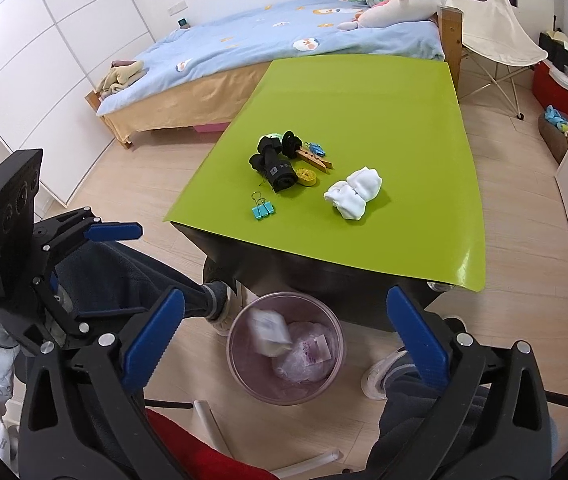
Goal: Collect trash
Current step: 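Lower the box over the wastebasket and open the left gripper, then grasp the white socks with the right gripper and lift them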
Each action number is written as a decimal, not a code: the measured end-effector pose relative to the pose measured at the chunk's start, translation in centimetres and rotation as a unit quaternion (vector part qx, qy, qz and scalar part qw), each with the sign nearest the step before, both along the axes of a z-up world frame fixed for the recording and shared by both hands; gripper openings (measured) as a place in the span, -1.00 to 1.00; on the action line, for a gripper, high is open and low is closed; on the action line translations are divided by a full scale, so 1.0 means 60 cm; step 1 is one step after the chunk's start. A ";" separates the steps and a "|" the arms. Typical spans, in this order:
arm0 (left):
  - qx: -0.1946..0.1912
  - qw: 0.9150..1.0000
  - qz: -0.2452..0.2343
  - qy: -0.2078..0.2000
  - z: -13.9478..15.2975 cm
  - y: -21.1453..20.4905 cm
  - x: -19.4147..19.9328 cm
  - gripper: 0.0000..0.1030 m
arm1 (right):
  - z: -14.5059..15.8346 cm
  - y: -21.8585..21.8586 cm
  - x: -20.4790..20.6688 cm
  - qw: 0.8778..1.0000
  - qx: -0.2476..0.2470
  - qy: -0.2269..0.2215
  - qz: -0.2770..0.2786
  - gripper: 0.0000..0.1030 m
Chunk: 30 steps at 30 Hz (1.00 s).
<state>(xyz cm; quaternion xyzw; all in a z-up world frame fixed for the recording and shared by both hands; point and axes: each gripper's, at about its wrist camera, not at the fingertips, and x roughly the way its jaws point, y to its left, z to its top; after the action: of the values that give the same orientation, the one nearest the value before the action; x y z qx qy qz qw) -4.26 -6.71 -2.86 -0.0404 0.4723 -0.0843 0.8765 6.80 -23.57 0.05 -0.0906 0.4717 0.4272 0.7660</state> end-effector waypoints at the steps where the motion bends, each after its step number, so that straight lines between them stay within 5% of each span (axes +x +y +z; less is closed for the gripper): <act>1: 0.000 1.000 0.004 0.000 0.000 0.002 0.000 0.85 | -0.001 0.000 0.000 1.000 0.000 0.001 0.000 0.94; 16: -0.004 0.999 0.039 -0.001 -0.008 0.032 0.010 0.85 | -0.012 0.008 0.003 1.000 -0.008 0.005 -0.004 0.94; 30: 0.000 0.999 0.051 -0.012 -0.004 0.061 0.051 0.85 | -0.030 0.067 0.111 0.999 -0.030 0.021 -0.031 0.95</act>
<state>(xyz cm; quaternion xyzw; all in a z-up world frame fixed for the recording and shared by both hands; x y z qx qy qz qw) -1.21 -3.07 -3.11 -0.0632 0.4594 -0.0404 0.8851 13.43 -19.56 -1.72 -0.0900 0.5030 0.3905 0.7658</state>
